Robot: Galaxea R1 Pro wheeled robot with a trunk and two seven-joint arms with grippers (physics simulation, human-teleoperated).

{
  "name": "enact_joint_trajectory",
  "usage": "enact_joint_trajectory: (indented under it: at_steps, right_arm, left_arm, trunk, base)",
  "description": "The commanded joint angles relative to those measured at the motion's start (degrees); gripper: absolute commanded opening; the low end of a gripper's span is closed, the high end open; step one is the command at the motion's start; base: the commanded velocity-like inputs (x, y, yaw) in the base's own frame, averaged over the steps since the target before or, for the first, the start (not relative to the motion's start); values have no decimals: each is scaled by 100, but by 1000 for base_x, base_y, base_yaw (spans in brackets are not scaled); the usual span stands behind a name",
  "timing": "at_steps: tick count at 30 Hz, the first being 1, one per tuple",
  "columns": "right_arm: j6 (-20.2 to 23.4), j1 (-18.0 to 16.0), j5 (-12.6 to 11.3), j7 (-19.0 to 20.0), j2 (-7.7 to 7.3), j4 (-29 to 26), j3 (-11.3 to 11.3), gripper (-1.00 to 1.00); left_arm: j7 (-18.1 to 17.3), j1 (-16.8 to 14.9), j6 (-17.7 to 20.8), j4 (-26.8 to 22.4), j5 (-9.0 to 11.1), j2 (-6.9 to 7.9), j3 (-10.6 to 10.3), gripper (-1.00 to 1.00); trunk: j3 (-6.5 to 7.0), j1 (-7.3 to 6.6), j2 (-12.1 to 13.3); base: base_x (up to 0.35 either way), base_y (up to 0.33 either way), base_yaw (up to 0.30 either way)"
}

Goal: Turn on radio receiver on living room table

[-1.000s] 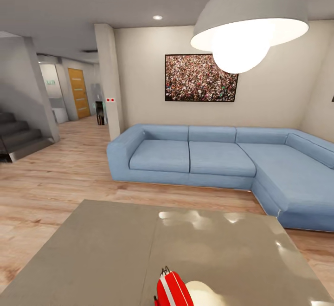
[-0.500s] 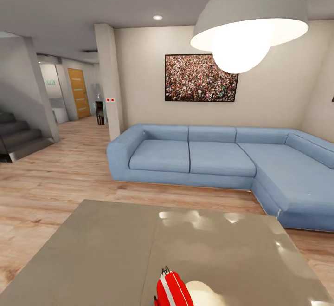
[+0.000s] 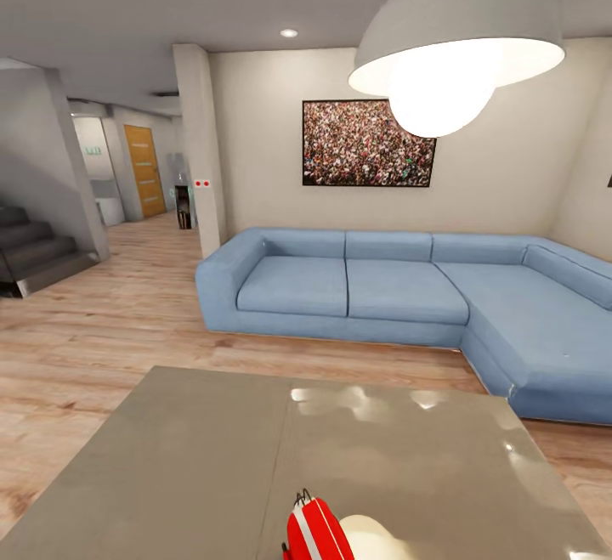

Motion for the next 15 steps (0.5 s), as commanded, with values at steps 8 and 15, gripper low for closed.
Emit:
enact_joint_trajectory:
  at_steps: [8, 15]
  right_arm:
    - [0, 0, -7, -2, 0, 0, 0, 100]
    - [0, 0, -8, -4, 0, 0, 0, 100]
  left_arm:
    - [-5, 0, 12, 0, 0, 0, 0, 100]
    - [-6, 0, 25, 1, 0, 0, 0, 100]
  trunk:
    - [144, -176, 322]
    - [270, -330, 603]
  base:
    - [0, 0, 0]
    - [0, 0, 0]
